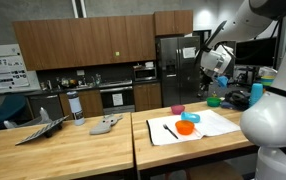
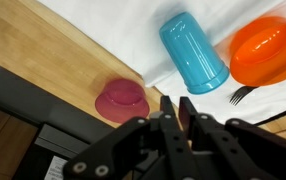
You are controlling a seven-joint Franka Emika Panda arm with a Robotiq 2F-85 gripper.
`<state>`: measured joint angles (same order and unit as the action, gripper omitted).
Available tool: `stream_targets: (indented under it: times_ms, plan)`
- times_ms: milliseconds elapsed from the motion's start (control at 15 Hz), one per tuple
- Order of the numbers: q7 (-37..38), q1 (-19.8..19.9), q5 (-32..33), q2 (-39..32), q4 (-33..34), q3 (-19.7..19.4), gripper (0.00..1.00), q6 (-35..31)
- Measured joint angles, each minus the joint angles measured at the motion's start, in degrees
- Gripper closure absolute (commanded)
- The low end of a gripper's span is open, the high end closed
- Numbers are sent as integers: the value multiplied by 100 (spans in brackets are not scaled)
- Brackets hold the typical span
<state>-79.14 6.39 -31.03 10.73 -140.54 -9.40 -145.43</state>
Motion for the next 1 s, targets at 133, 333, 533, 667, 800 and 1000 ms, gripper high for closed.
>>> stream_targets:
  times_ms: [133, 333, 533, 667, 800, 1000]
  plan:
    - [9, -2, 45, 9, -4, -24, 68, 1]
    - [9, -4, 47, 9, -8, -30, 35, 1]
    - [114, -34, 146, -27, -8, -41, 23, 7]
    - [458, -52, 511, -96, -5, -22, 12, 5]
    - [928, -83, 943, -192, 19, 40, 1, 5]
    - [1586, -184, 1446, -371, 107, 170, 0, 13]
